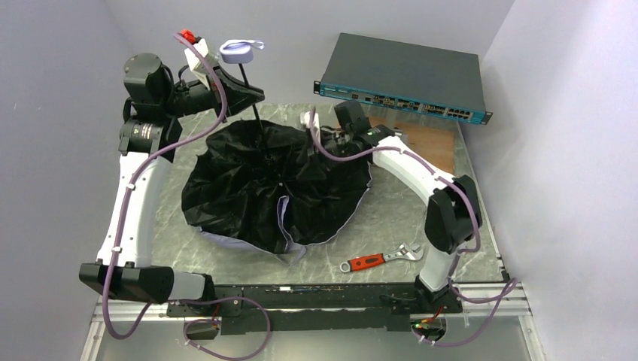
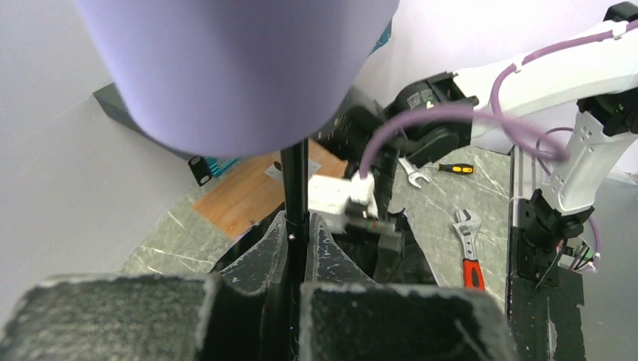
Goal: Open the umbrella
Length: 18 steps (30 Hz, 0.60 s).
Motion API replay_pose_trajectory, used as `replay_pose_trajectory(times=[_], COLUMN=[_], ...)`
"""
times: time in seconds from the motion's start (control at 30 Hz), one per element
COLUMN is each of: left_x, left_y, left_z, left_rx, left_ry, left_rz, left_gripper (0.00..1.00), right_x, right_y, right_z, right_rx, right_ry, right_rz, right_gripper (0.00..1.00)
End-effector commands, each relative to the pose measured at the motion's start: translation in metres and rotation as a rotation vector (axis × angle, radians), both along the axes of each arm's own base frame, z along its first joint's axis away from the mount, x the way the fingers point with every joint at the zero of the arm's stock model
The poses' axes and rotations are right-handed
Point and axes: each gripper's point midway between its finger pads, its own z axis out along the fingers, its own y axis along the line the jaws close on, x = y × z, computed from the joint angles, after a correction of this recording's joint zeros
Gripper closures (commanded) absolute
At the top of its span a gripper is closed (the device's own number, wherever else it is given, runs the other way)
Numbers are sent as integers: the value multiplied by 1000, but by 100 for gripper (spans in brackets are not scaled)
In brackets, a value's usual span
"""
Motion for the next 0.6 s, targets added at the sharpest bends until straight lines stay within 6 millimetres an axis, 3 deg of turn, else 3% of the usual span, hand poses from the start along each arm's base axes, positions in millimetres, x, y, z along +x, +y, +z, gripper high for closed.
replay_pose_trajectory(times=[0.0,0.1,0.33,0.47,0.57], left_x=[-24,-22,-18,-16,-15], left_y=[-7,-7,-7,-6,-7], left_z=[28,28,28,30,30], left_rx=[-9,-16,-21,-29,-38], left_ry=[-152,-144,-143,-145,-143], left_rz=[-37,-28,-14,-11,-14], left_gripper=[100,100,100,100,100], right_x=[-3,5,1,-16,-24], right_y=[24,38,53,48,50], right_z=[116,118,85,69,45], right_rx=[293,300,198,183,133], right_ry=[32,143,323,337,319], right_rz=[-53,-117,-94,-28,-7], right_gripper=[41,58,94,97,97])
